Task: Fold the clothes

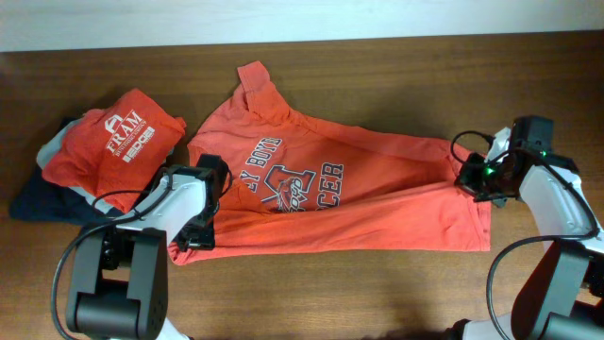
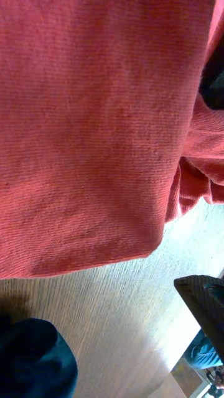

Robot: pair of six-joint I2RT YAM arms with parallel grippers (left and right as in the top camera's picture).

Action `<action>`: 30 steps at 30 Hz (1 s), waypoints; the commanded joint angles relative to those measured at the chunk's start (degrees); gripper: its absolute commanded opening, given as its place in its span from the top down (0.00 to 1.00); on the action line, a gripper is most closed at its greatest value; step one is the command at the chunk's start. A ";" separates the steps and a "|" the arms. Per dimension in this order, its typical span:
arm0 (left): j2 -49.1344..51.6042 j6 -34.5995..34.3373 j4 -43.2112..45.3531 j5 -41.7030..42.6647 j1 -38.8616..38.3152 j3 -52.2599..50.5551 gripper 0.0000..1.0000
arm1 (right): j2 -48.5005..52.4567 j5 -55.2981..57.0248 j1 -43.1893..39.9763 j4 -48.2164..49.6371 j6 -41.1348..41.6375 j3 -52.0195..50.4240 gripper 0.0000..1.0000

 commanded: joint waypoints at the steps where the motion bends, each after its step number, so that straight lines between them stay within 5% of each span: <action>1: 1.95 -1.40 2.29 6.27 -0.24 -1.03 0.23 | 0.04 -0.09 0.37 1.68 0.85 0.63 0.50; 10: 1.95 -1.40 2.51 6.25 -0.24 -1.03 0.23 | 0.04 1.14 0.31 -3.28 2.14 0.63 0.48; 14: 1.95 -1.40 2.51 6.27 -0.24 -1.03 0.23 | 0.04 8.59 0.31 -13.05 6.91 0.61 0.47; 18: 1.95 -1.40 2.49 6.32 -0.24 -1.03 0.23 | 0.07 13.66 0.31 -12.81 6.86 0.59 0.44; 23: 1.95 -1.40 2.32 6.32 -0.24 -1.03 0.23 | 0.17 13.38 0.31 -13.77 7.61 -1.31 0.54; 26: 1.95 -1.42 2.34 6.34 -0.24 -1.03 0.23 | 0.17 13.42 0.31 -18.12 7.78 -2.67 0.43; 30: 1.95 -1.42 2.56 6.32 -0.24 -1.03 0.23 | 0.17 13.38 0.33 -18.71 8.50 -5.57 0.43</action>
